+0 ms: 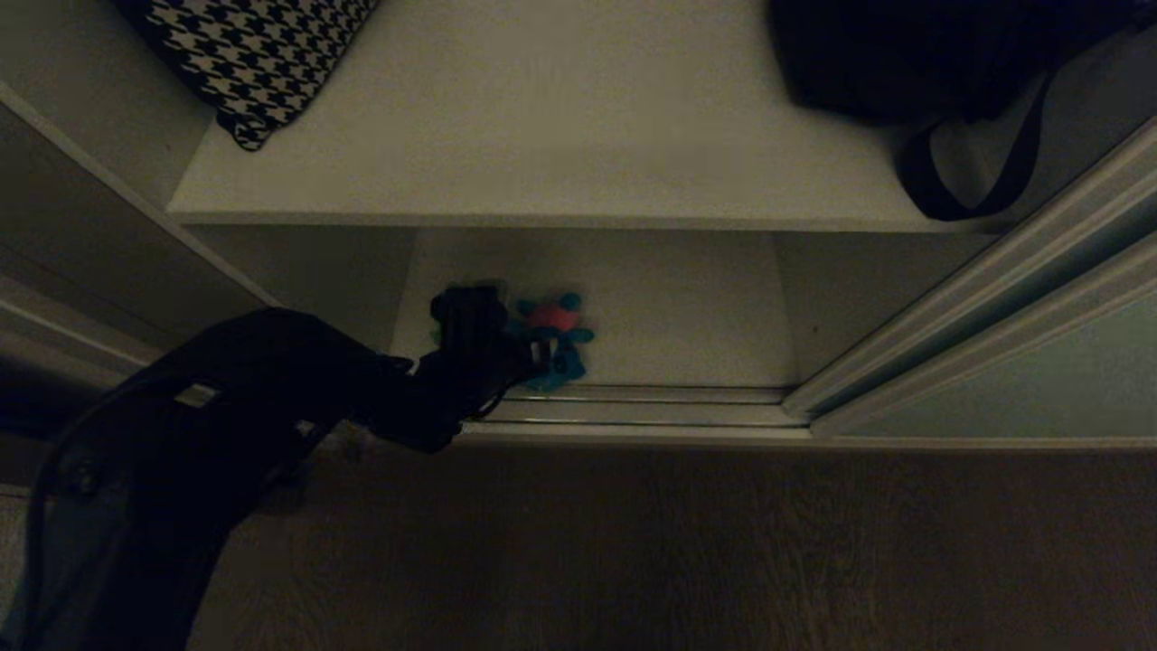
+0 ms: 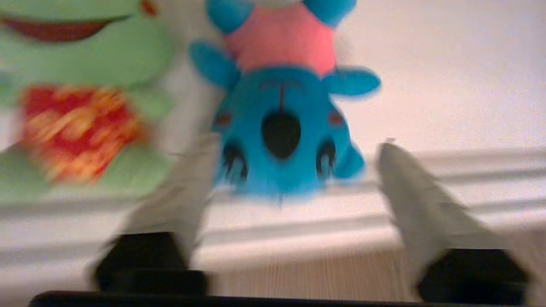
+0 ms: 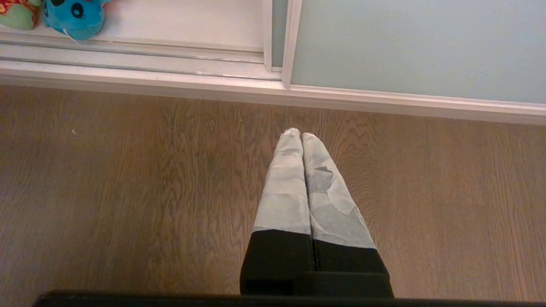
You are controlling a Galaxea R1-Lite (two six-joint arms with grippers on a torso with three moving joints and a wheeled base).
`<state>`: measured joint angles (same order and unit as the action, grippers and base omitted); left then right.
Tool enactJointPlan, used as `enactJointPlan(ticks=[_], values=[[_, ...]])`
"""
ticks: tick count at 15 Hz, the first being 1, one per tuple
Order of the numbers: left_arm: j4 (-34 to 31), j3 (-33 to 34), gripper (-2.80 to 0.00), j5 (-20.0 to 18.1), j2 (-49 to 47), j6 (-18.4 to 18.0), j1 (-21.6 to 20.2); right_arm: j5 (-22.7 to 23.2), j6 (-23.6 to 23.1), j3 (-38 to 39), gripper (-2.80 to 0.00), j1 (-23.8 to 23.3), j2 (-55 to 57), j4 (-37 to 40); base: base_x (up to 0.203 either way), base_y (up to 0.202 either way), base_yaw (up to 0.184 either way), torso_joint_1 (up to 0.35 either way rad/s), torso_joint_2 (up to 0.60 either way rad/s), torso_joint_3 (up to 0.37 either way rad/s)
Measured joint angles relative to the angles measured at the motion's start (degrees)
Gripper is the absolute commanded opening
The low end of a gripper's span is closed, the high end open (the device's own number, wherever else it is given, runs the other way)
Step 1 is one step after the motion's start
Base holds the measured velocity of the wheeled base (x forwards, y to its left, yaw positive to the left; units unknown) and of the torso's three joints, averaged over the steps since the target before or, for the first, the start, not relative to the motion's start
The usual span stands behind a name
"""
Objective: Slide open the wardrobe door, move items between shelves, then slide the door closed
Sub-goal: Place the blue doll on the lower shelf
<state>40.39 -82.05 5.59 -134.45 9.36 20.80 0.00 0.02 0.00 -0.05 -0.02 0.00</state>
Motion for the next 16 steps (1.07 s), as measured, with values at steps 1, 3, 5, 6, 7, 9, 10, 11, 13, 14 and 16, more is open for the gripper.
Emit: enactJointPlan(ticks=[1,3,5,6,7,9,10,11,13,14,16], values=[[-0.8,3.8,-2.80,0.3,3.4,0.3,0.1,0.0,0.0,0.0,-2.80,0.0,0.0,0.0,0.000,0.000,0.000,0.000,0.00,0.000],[-3.1,10.1,-2.80,0.7,10.2,0.8,0.3,0.0,0.0,0.0,-2.80,0.0,0.0,0.0,0.000,0.000,0.000,0.000,0.00,0.000],[-6.0,18.2,-2.80,1.4,18.1,1.1,0.3,0.0,0.0,0.0,-2.80,0.0,0.0,0.0,0.000,0.000,0.000,0.000,0.00,0.000],[-7.3,22.6,-2.80,2.2,22.5,1.0,0.3,0.0,0.0,0.0,-2.80,0.0,0.0,0.0,0.000,0.000,0.000,0.000,0.00,0.000],[-8.0,26.6,-2.80,3.2,26.4,1.0,0.3,0.0,0.0,0.0,-2.80,0.0,0.0,0.0,0.000,0.000,0.000,0.000,0.00,0.000],[-9.9,34.6,-2.80,4.6,35.4,0.8,0.3,0.0,0.0,0.0,-2.80,0.0,0.0,0.0,0.000,0.000,0.000,0.000,0.00,0.000],[-11.3,38.0,-2.80,4.9,39.9,0.6,0.3,0.0,0.0,0.0,-2.80,0.0,0.0,0.0,0.000,0.000,0.000,0.000,0.00,0.000],[-12.9,40.8,-2.80,5.2,44.8,0.2,0.3,0.0,0.0,0.0,-2.80,0.0,0.0,0.0,0.000,0.000,0.000,0.000,0.00,0.000],[-18.0,44.3,-2.80,5.7,55.2,-0.6,-0.5,0.0,0.0,0.0,-2.80,0.0,0.0,0.0,0.000,0.000,0.000,0.000,0.00,0.000],[-21.1,45.1,-2.80,5.8,60.4,-1.0,-2.0,0.0,0.0,0.0,-2.80,0.0,0.0,0.0,0.000,0.000,0.000,0.000,0.00,0.000],[-28.2,46.8,-2.80,5.8,71.7,-2.7,-7.2,0.0,0.0,0.0,-2.80,0.0,0.0,0.0,0.000,0.000,0.000,0.000,0.00,0.000]])
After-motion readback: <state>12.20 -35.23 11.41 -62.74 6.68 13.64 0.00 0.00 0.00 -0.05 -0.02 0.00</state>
